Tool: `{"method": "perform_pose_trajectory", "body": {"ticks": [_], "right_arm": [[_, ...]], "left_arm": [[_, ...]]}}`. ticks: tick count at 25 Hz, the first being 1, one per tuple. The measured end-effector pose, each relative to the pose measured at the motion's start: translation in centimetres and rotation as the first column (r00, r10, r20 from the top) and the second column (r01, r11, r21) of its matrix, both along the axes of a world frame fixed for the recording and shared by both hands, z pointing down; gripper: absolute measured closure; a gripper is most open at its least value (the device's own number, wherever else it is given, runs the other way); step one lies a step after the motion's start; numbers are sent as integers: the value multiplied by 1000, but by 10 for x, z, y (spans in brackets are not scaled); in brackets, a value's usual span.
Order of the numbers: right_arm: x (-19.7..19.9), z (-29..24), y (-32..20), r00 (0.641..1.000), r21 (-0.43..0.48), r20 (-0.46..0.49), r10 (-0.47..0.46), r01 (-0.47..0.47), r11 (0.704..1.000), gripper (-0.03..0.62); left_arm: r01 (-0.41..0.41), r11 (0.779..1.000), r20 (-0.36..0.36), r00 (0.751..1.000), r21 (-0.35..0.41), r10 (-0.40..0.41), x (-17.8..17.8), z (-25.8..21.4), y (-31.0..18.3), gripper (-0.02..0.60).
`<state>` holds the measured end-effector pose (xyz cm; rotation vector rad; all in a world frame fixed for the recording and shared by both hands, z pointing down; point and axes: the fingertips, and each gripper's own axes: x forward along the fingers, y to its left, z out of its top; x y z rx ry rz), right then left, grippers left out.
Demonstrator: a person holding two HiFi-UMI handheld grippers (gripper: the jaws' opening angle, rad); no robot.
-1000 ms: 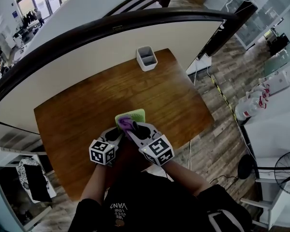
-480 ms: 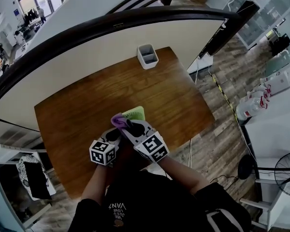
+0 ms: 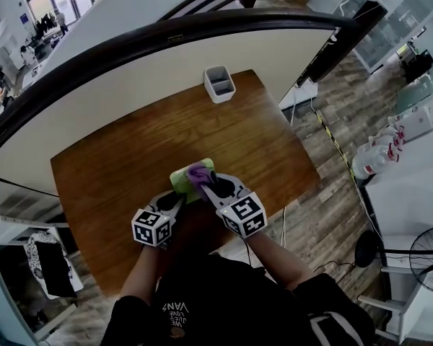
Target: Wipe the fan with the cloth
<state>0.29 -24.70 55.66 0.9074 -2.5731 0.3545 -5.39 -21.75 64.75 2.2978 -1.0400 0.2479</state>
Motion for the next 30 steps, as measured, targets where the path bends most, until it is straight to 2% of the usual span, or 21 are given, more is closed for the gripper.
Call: {"method": "perform_pose_trajectory", "body": {"ticks": [9, 13, 18, 23, 27, 30], "right_arm": [[69, 11, -28, 976, -17, -65, 206, -208, 978, 510], [77, 11, -25, 971, -17, -69, 229, -230, 973, 510], [54, 2, -1, 987, -14, -20, 158, -159, 987, 510], [9, 2, 30, 1000, -18, 15, 8, -7, 1000, 510], [-26, 13, 45, 992, -26, -2, -129, 129, 991, 510], [-41, 23, 48, 982, -27, -31, -185, 184, 983, 510]], "left_arm": [[-5, 1000, 4, 1000, -3, 5, 1, 1, 0, 482], [-6, 1000, 12, 1000, 2, 6, 1, 0, 0, 480], [-9, 1000, 31, 999, 8, 9, 1, 0, 1, 479], [-6, 1000, 37, 999, 7, 6, 1, 0, 6, 479], [-8, 1000, 47, 999, 7, 8, 2, 3, 7, 479], [3, 1000, 72, 997, 4, -4, 1, 6, 6, 486]]}}
